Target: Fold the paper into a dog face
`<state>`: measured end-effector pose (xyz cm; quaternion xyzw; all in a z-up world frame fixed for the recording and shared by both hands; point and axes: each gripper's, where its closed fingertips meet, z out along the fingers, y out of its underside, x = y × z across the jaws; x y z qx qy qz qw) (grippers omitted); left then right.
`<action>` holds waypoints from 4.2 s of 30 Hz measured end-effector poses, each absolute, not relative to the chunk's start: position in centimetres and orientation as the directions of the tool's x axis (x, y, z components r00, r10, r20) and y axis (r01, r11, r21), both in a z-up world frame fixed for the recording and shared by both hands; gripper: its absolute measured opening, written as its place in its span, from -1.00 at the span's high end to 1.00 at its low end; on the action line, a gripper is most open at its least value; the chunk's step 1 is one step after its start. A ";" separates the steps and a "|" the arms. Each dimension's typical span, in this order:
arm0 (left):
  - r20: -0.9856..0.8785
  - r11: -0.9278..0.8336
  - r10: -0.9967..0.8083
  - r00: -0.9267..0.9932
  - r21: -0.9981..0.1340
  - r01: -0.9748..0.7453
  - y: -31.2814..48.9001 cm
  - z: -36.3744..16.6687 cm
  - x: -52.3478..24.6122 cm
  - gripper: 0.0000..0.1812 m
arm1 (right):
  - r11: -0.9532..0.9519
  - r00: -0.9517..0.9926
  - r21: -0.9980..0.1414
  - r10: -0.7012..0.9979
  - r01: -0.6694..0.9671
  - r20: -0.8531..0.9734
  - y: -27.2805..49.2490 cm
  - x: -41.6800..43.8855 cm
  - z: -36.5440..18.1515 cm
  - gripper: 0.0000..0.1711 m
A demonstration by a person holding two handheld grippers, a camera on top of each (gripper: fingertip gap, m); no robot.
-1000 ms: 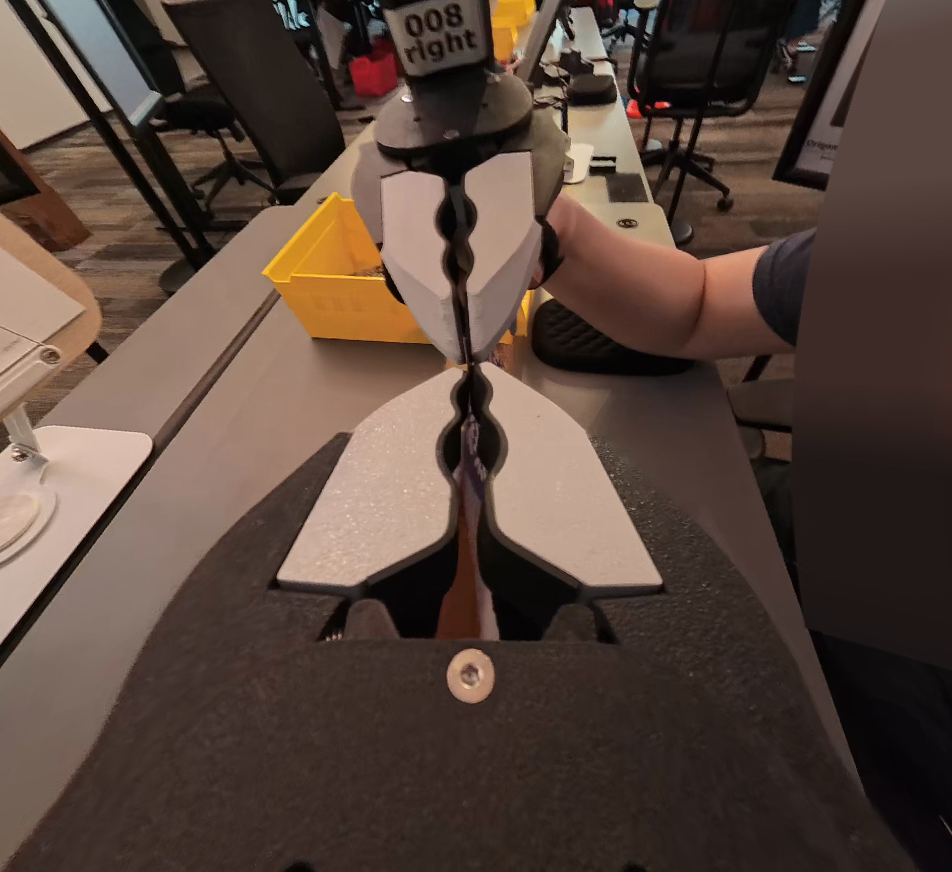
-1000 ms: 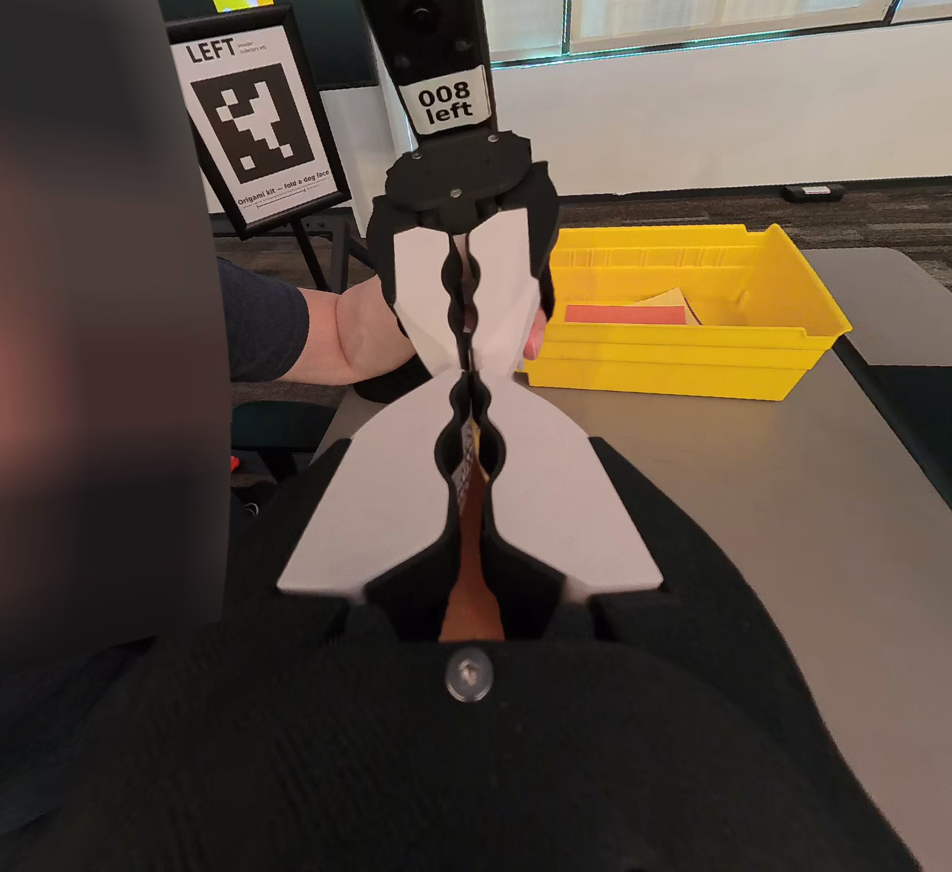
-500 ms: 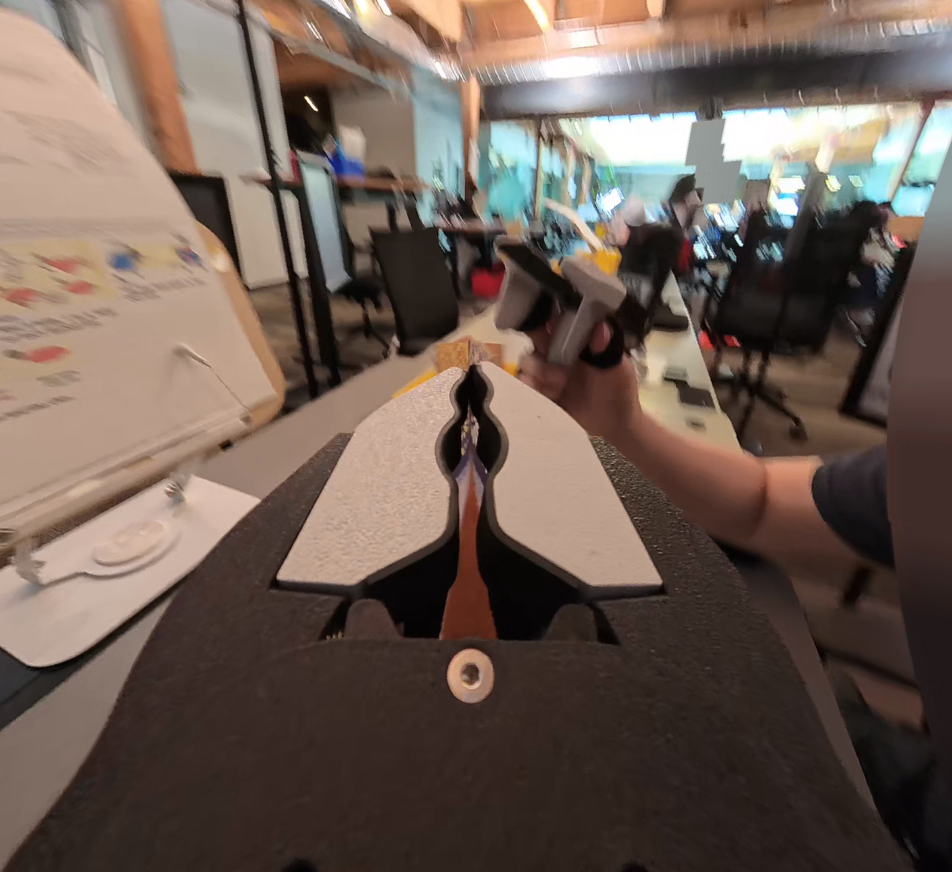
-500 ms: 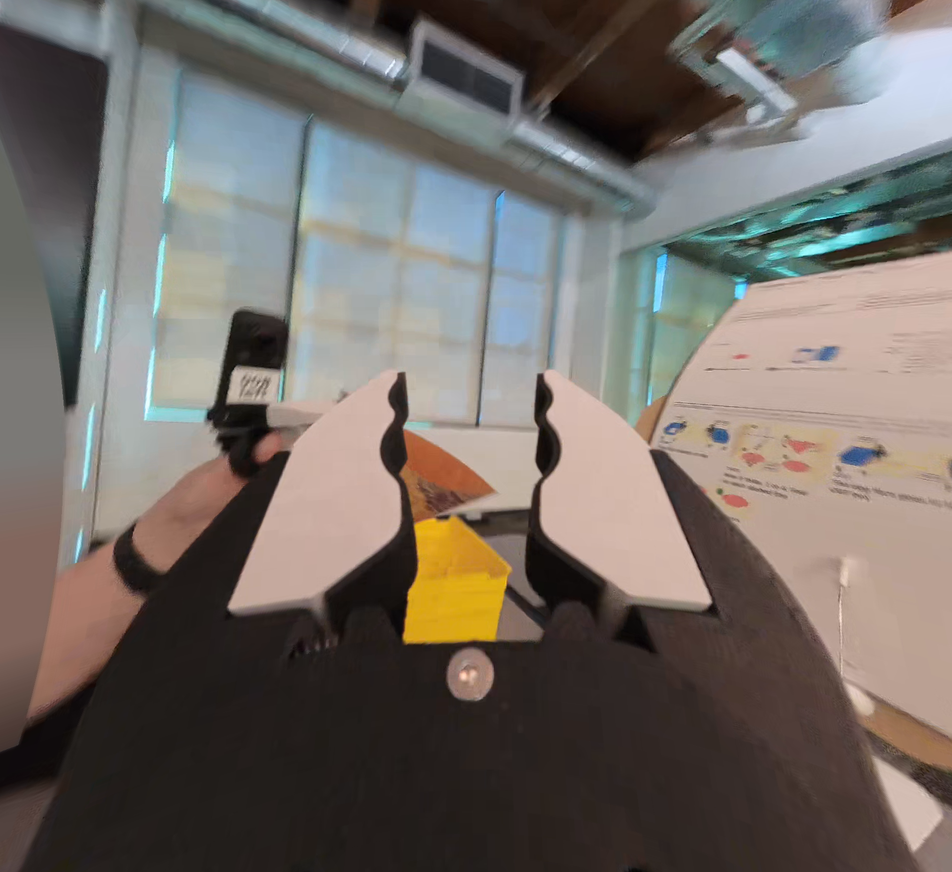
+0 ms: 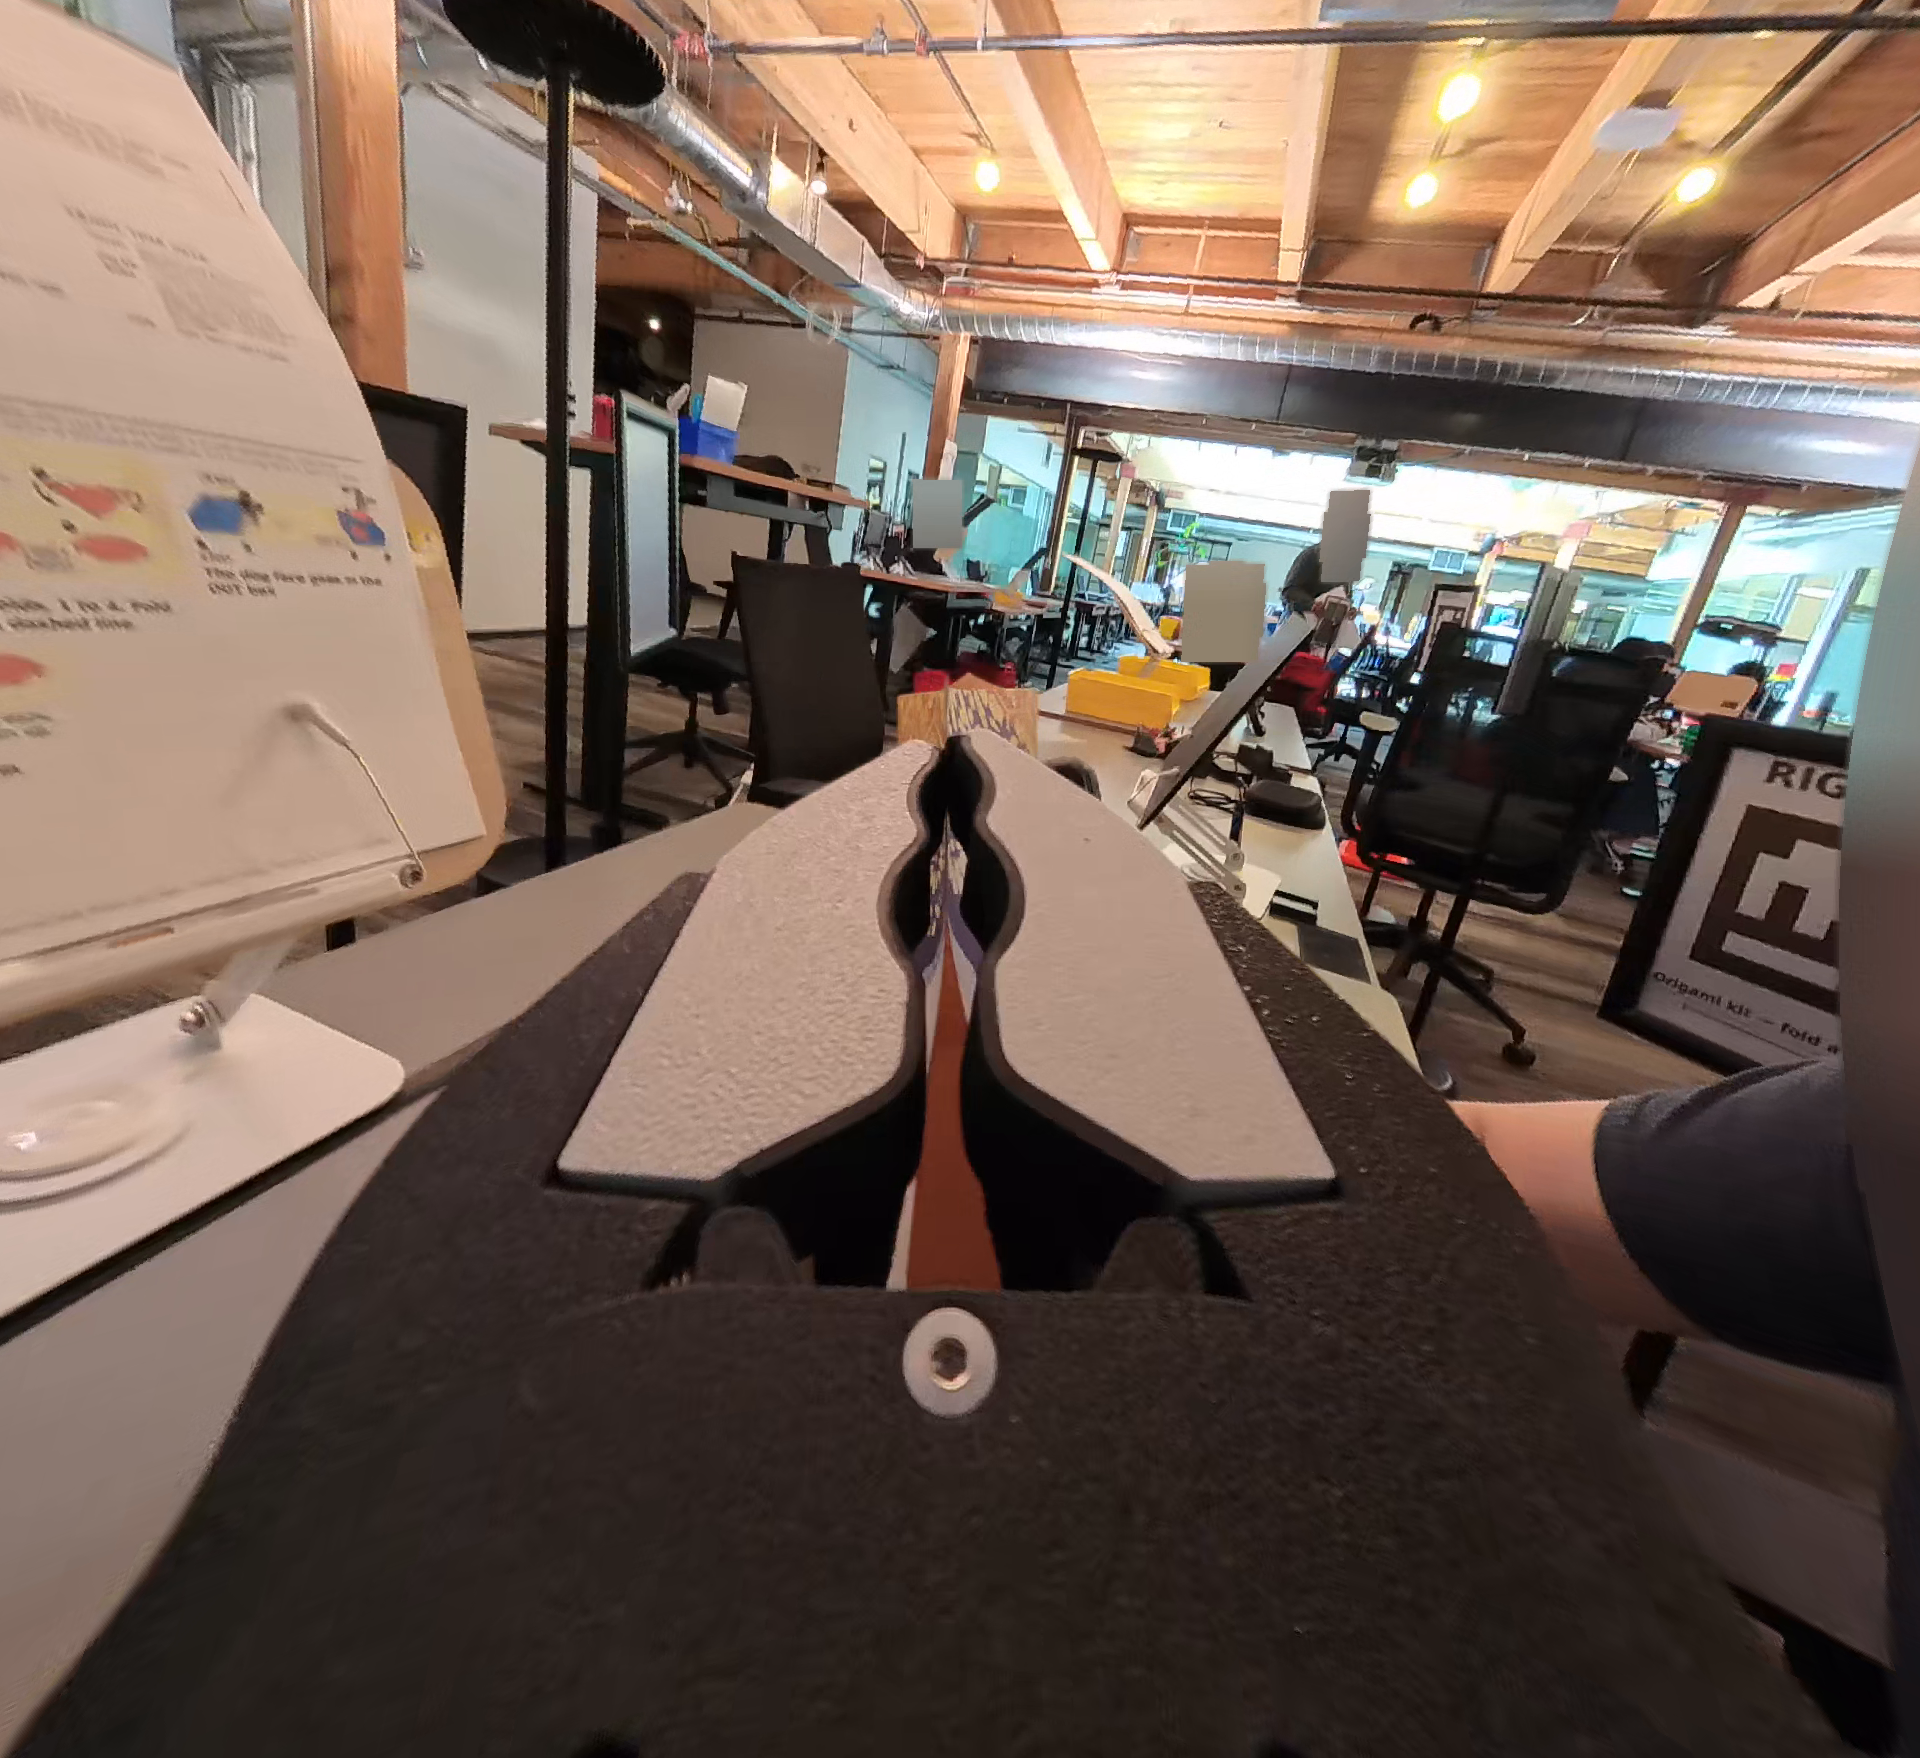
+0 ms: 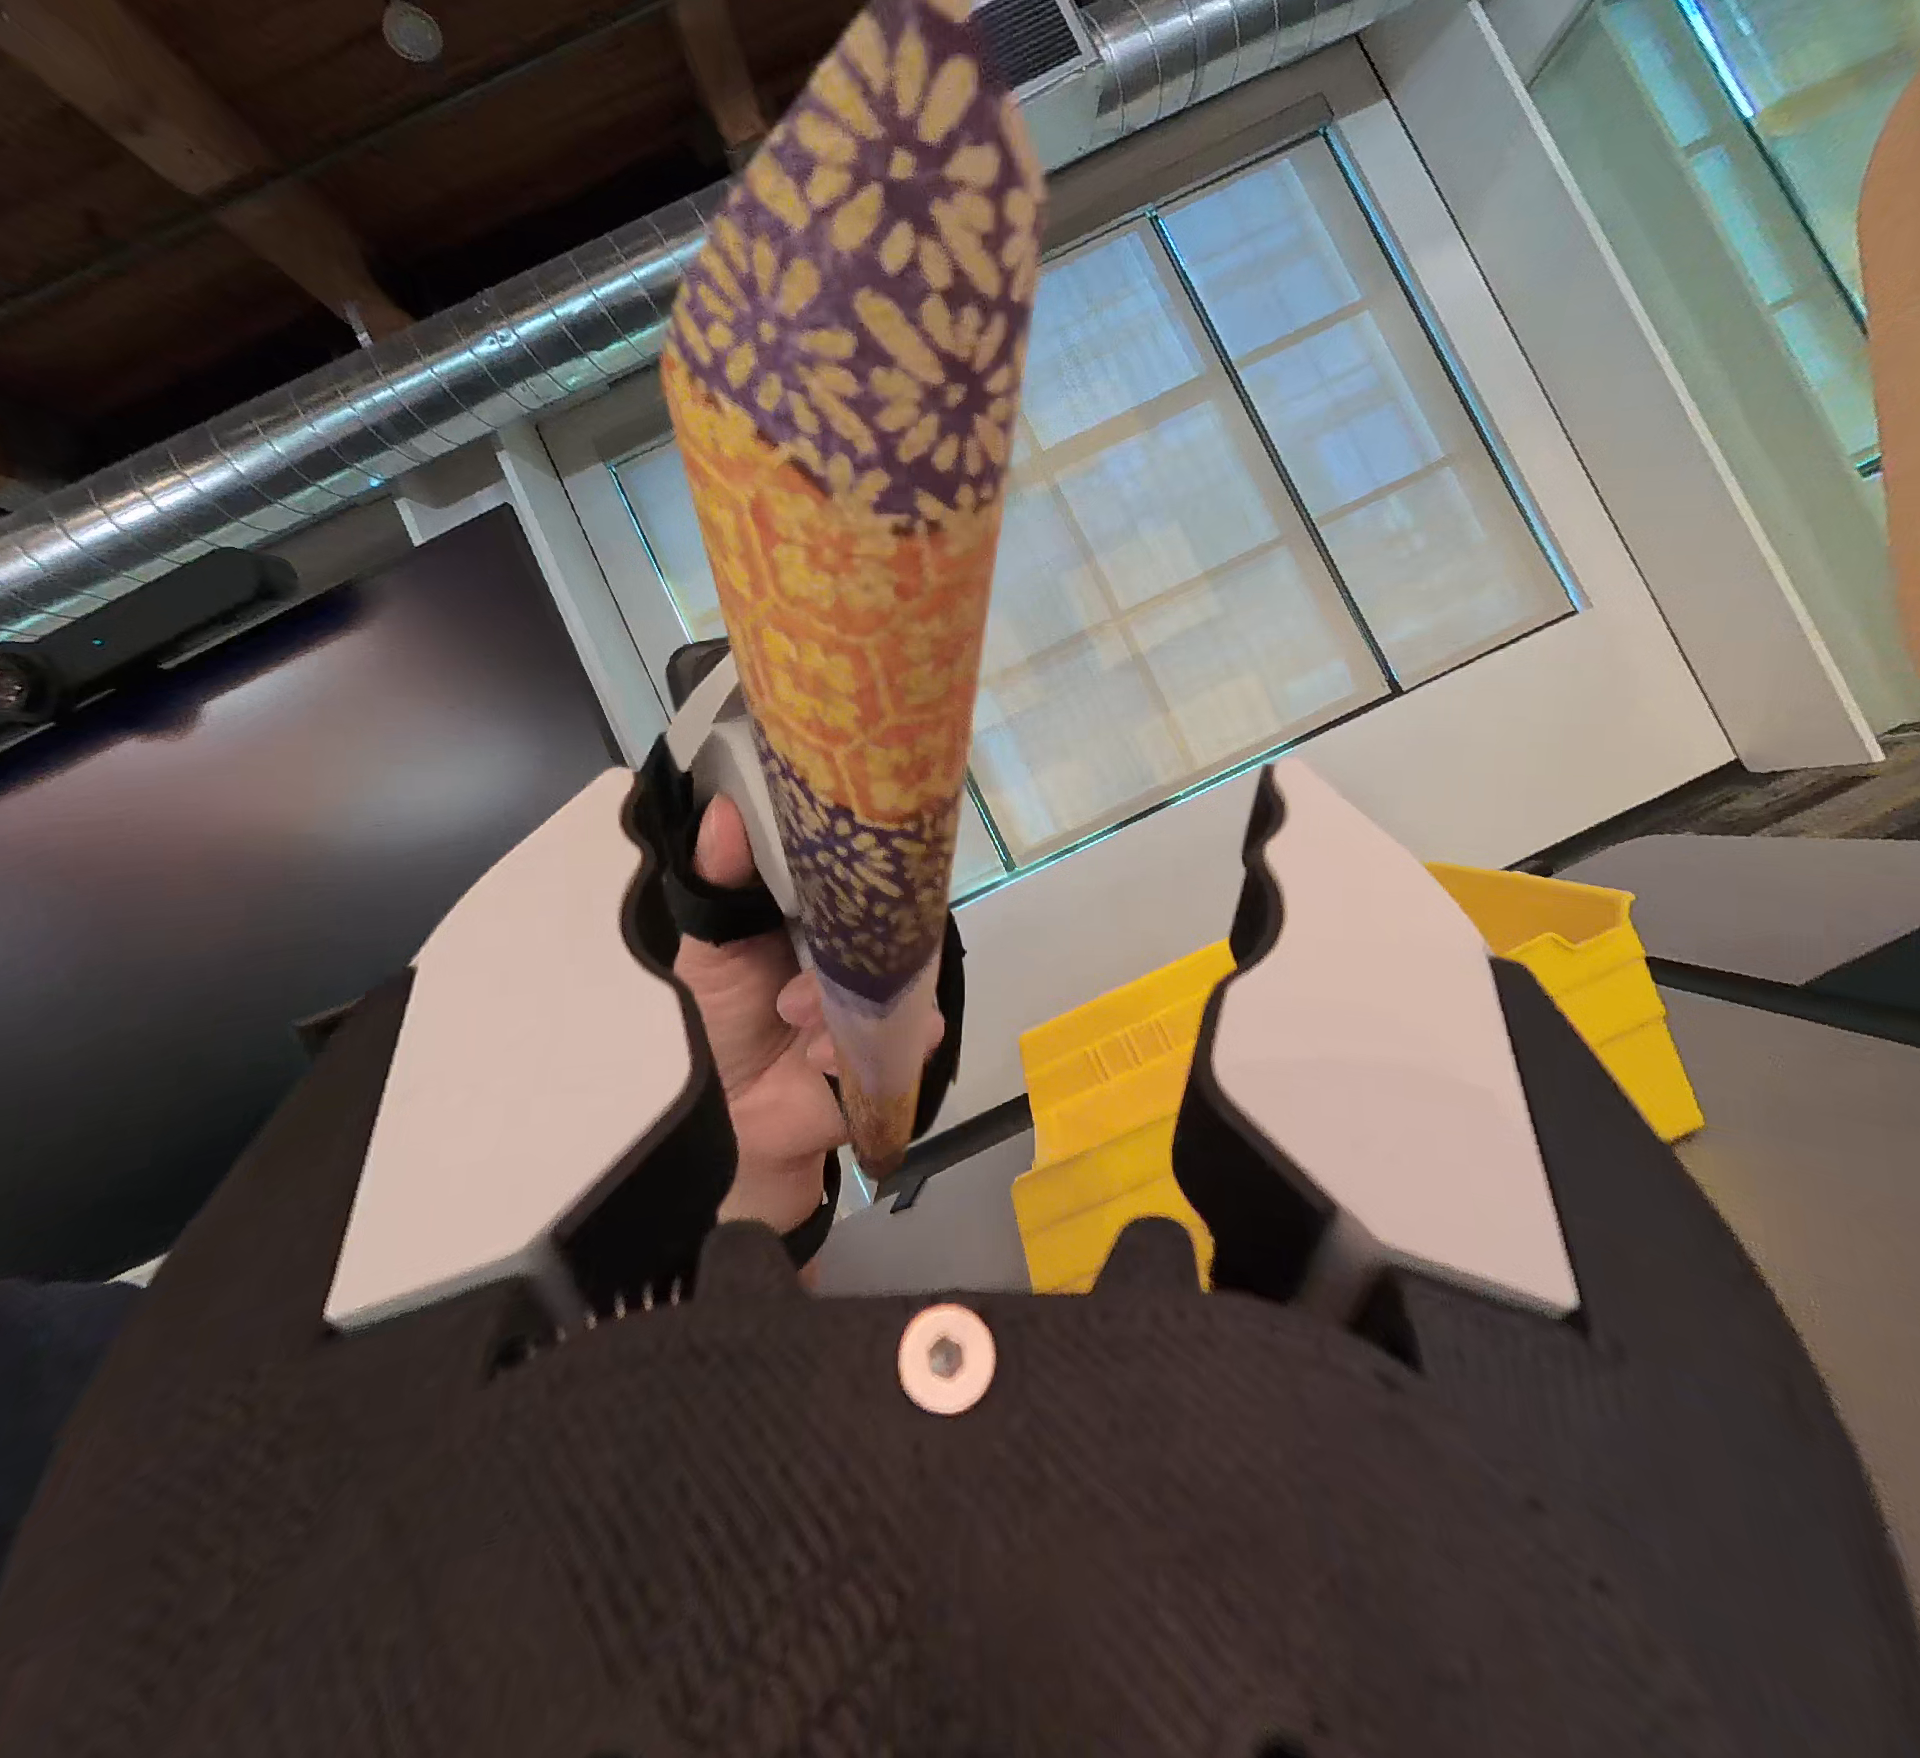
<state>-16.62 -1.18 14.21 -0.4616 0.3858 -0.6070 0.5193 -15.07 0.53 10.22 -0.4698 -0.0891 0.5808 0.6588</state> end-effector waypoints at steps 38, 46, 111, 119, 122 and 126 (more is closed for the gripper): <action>0.295 -0.320 -0.947 -0.128 -0.902 0.289 -0.8 13.6 -16.1 1.00 | -0.147 0.163 -0.688 0.917 -0.710 -0.364 -1.6 -15.1 10.4 0.98; 0.296 -0.317 -0.948 -0.114 -0.897 0.307 -0.3 13.9 -16.6 1.00 | -0.173 0.127 -0.672 0.919 -0.720 -0.372 -1.8 -15.1 10.3 0.98; 0.271 -0.276 -0.961 -0.061 -0.917 0.289 0.2 13.4 -16.5 1.00 | -0.241 -0.015 -0.532 0.919 -0.812 -0.394 -1.3 -12.6 10.1 0.99; 0.245 -0.253 -0.967 -0.066 -0.926 0.281 -0.4 13.5 -16.4 1.00 | -0.214 -0.008 -0.519 0.929 -0.828 -0.370 -1.6 -11.7 10.8 0.99; 0.240 -0.248 -0.969 -0.063 -0.927 0.282 -0.4 13.5 -16.4 1.00 | -0.211 -0.015 -0.512 0.933 -0.833 -0.360 -1.8 -11.6 10.8 0.99; 0.230 -0.243 -0.970 -0.076 -0.931 0.273 -0.7 13.6 -16.3 1.00 | -0.203 -0.028 -0.510 0.944 -0.836 -0.330 -2.3 -11.6 11.1 0.99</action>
